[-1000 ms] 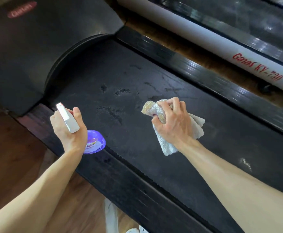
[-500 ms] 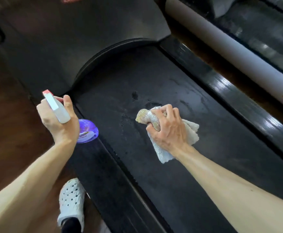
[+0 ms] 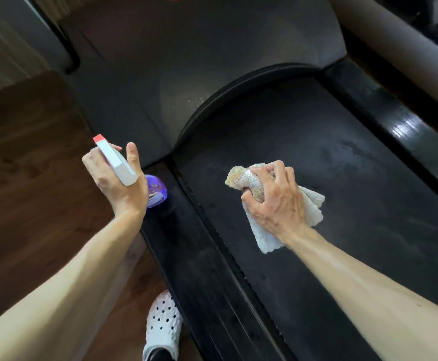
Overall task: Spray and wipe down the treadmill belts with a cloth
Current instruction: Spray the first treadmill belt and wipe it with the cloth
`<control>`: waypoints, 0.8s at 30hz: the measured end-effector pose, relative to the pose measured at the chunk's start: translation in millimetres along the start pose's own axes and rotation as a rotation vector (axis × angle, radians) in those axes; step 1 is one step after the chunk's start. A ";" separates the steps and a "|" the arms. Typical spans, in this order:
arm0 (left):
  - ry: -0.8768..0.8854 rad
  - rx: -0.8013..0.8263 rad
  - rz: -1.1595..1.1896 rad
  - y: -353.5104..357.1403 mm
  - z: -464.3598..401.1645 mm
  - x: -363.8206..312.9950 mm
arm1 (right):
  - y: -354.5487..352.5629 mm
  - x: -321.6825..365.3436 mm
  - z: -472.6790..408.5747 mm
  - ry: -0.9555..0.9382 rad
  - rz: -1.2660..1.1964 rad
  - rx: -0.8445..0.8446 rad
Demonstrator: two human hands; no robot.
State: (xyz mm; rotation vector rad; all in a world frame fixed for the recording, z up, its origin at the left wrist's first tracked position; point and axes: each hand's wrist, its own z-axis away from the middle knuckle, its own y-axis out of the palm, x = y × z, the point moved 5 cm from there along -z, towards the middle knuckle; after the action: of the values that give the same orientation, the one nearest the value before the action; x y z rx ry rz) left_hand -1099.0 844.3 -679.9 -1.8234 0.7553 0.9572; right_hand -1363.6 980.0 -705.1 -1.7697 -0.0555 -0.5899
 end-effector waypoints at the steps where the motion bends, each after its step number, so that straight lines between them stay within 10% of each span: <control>1: 0.044 -0.019 -0.036 3.0 -7.4 4.9 | 3.7 2.6 -4.8 -0.009 0.004 0.010; 24: 0.072 0.191 -0.020 1.0 -17.3 35.5 | 2.0 -5.3 -26.0 0.027 0.058 0.005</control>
State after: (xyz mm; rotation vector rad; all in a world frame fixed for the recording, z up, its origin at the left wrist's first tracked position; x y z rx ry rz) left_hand -1076.6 824.6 -705.7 -1.7025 0.8418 0.7823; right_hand -1376.8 957.0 -704.9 -1.7521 0.0127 -0.5706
